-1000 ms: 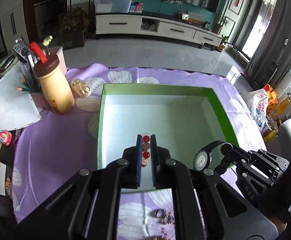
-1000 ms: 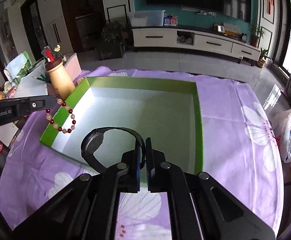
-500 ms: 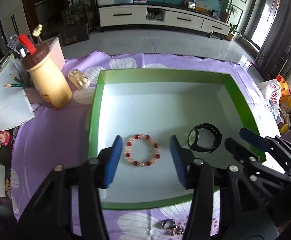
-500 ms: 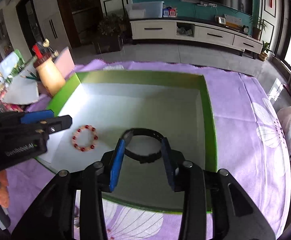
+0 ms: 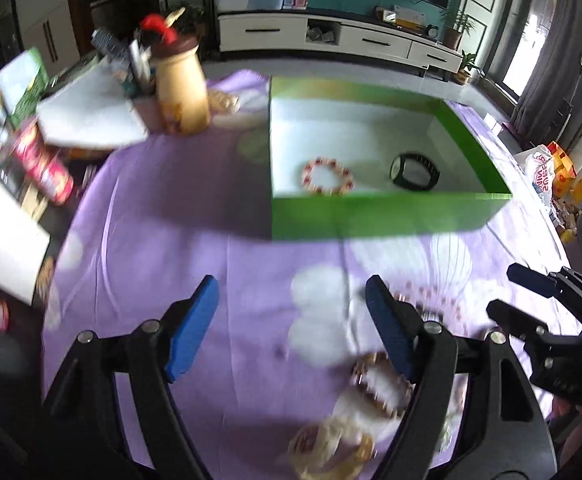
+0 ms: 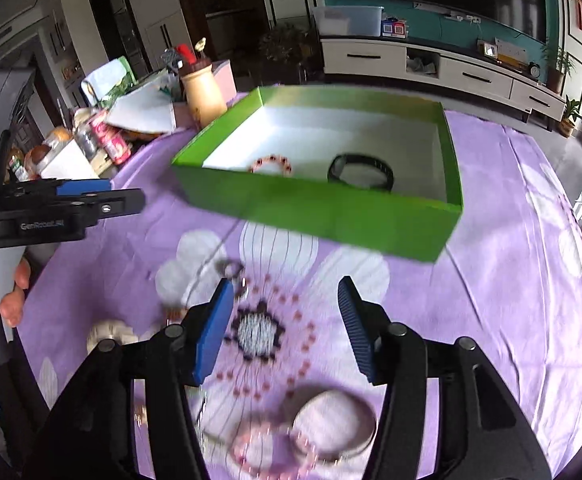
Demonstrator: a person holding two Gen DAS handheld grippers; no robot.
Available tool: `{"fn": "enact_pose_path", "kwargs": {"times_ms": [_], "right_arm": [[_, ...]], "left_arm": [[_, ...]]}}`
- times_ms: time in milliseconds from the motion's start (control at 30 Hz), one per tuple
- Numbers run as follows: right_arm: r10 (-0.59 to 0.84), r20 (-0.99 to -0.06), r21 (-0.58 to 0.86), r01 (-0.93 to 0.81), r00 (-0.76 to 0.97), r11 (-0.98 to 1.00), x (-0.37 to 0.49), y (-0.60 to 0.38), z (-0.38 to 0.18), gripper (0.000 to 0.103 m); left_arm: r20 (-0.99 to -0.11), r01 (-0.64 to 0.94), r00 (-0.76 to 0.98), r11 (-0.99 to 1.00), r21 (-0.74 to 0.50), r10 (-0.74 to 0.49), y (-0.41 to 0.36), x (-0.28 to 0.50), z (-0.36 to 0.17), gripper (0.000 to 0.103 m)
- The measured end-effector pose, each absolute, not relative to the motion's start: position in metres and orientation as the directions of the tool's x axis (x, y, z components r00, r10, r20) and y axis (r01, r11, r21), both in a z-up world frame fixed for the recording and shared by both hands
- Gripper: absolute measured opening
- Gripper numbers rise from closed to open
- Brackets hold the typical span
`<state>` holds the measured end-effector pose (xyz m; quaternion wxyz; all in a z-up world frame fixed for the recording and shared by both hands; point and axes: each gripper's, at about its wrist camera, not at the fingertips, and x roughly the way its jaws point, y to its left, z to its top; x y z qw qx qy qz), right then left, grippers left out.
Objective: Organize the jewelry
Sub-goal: 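Move both open tools back over the remaining jewelry, then grasp the cream watch with the left tool while the right tool grasps the pink bead bracelet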
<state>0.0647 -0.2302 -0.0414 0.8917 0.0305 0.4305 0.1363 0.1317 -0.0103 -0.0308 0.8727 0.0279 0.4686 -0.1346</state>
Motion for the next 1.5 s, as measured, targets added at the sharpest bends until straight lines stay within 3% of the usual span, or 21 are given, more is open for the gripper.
{"fn": "enact_pose_path", "kwargs": {"times_ms": [267, 700, 867, 1067, 1167, 1267, 1333, 1500], "right_arm": [[0.292, -0.784, 0.23, -0.182, 0.547, 0.956, 0.023, -0.234, -0.055, 0.055], [0.284, -0.84, 0.304, -0.032, 0.462, 0.952, -0.033, -0.255, -0.092, 0.054], [0.285, -0.831, 0.326, 0.004, 0.477, 0.945, -0.027, -0.258, -0.096, 0.042], [0.213, -0.826, 0.244, -0.009, 0.521, 0.97, -0.012, -0.243, -0.096, 0.029], [0.18, -0.824, 0.198, -0.024, 0.537, 0.98, -0.006, -0.238, -0.097, 0.016], [0.166, -0.818, 0.181, -0.027, 0.551, 0.983, -0.001, -0.237, -0.098, 0.008], [0.16, -0.816, 0.173, -0.029, 0.555, 0.984, 0.0, -0.235, -0.099, 0.008], [0.185, -0.79, 0.185, -0.061, 0.584, 0.981, -0.004, -0.233, -0.088, 0.007]], "left_arm": [[-0.854, 0.215, 0.474, 0.968, -0.126, -0.217, 0.025, 0.076, -0.059, 0.077], [-0.874, 0.255, 0.453, 0.965, -0.058, -0.173, 0.019, 0.043, -0.078, 0.077], [-0.876, 0.268, 0.453, 0.962, -0.043, -0.165, 0.013, 0.045, -0.083, 0.077], [-0.878, 0.273, 0.455, 0.962, -0.02, -0.147, 0.008, 0.048, -0.089, 0.074], [-0.883, 0.28, 0.445, 0.96, -0.017, -0.146, 0.005, 0.049, -0.094, 0.062], [-0.886, 0.293, 0.436, 0.956, -0.025, -0.157, 0.002, 0.049, -0.098, 0.043], [-0.886, 0.306, 0.434, 0.952, -0.025, -0.163, -0.001, 0.048, -0.1, 0.019], [-0.88, 0.308, 0.448, 0.951, -0.014, -0.158, -0.003, 0.046, -0.098, 0.018]]}}
